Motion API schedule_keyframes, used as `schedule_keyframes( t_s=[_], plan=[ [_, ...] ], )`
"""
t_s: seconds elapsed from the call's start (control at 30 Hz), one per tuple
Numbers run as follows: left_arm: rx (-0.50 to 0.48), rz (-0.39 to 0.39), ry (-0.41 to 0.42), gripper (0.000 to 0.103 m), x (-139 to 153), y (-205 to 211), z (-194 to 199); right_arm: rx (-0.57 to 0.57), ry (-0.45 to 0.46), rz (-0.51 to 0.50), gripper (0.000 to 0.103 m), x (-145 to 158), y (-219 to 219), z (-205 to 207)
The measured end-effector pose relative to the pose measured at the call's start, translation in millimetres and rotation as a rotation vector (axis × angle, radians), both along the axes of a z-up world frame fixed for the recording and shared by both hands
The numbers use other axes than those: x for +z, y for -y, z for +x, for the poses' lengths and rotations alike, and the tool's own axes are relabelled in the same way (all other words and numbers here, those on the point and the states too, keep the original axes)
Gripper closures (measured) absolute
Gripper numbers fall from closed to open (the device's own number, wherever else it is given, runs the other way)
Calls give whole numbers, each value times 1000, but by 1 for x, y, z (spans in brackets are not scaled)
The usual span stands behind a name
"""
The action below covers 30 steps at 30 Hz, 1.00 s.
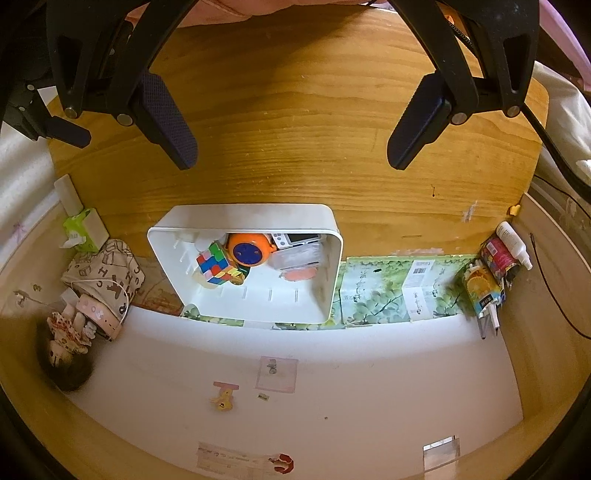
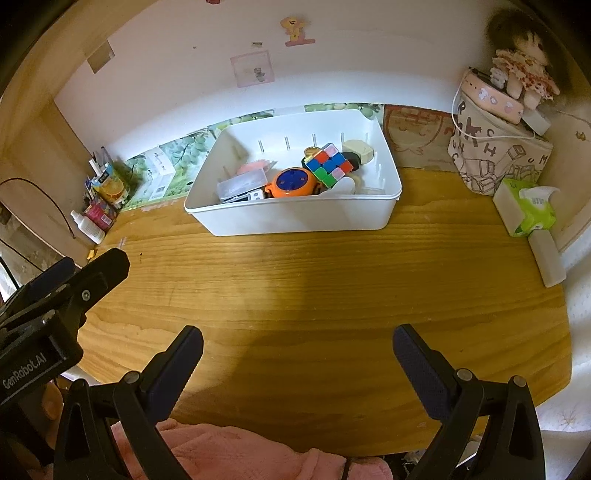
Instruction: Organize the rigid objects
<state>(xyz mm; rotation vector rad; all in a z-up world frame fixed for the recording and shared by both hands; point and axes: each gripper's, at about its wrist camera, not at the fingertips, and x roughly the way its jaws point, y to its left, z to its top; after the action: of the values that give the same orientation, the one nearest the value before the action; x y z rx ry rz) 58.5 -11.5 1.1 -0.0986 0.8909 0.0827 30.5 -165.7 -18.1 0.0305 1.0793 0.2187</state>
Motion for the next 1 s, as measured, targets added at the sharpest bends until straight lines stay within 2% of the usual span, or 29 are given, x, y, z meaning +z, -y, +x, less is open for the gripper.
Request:
schedule_keyframes(
  t_s=[1.0],
  plan=[
    [-20,31,-2,0,-1,3,4,16,-39,1,0,-6,-5,4]
  ],
)
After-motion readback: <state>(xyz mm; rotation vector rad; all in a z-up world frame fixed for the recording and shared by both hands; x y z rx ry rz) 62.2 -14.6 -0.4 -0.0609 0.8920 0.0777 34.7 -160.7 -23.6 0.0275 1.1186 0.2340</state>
